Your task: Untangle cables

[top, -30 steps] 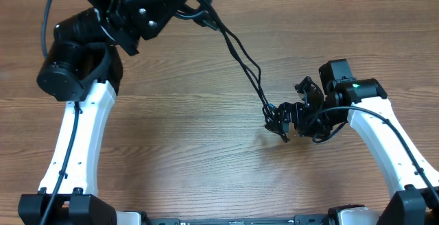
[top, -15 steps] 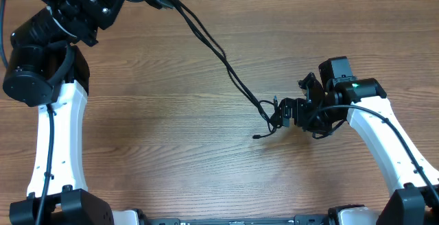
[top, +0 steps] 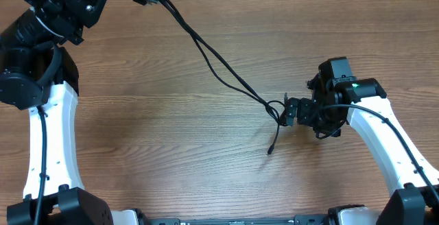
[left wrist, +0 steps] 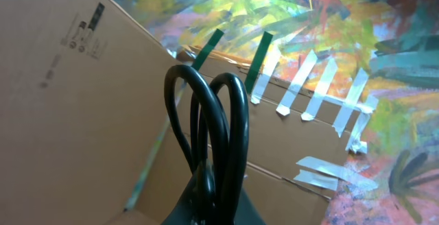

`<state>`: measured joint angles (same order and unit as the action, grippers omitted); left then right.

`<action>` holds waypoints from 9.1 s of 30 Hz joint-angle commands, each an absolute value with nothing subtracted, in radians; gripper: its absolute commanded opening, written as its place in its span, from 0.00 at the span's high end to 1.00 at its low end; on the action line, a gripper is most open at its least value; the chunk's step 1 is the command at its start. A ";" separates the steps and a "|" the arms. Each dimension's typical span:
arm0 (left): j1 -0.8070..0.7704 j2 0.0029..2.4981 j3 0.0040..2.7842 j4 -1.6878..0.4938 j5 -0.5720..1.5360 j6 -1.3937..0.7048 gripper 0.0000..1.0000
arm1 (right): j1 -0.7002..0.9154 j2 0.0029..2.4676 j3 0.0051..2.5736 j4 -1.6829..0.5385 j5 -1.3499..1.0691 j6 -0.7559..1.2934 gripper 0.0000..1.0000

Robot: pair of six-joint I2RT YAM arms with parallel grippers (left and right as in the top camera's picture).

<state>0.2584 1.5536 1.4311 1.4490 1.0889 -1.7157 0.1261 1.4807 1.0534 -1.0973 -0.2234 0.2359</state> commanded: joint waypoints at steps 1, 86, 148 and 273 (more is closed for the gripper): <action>0.298 1.527 1.456 1.456 0.976 -1.736 0.96 | 0.122 1.493 1.046 -1.102 -0.131 0.244 0.00; -0.010 1.532 1.455 0.213 1.299 -0.818 0.96 | -0.020 1.493 1.106 -1.142 -0.752 -0.134 0.00; -0.493 1.566 1.454 -0.833 0.878 0.470 0.96 | 0.022 1.487 1.107 -0.663 -1.487 -0.663 0.96; -0.579 1.640 1.456 -0.435 0.455 -0.493 0.96 | -0.124 1.410 1.106 -0.579 -0.959 -0.030 0.28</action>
<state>-0.5713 1.6371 1.4448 -0.4343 0.3595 -0.5430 -0.1284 1.4349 1.0897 -0.5446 -1.0283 0.1543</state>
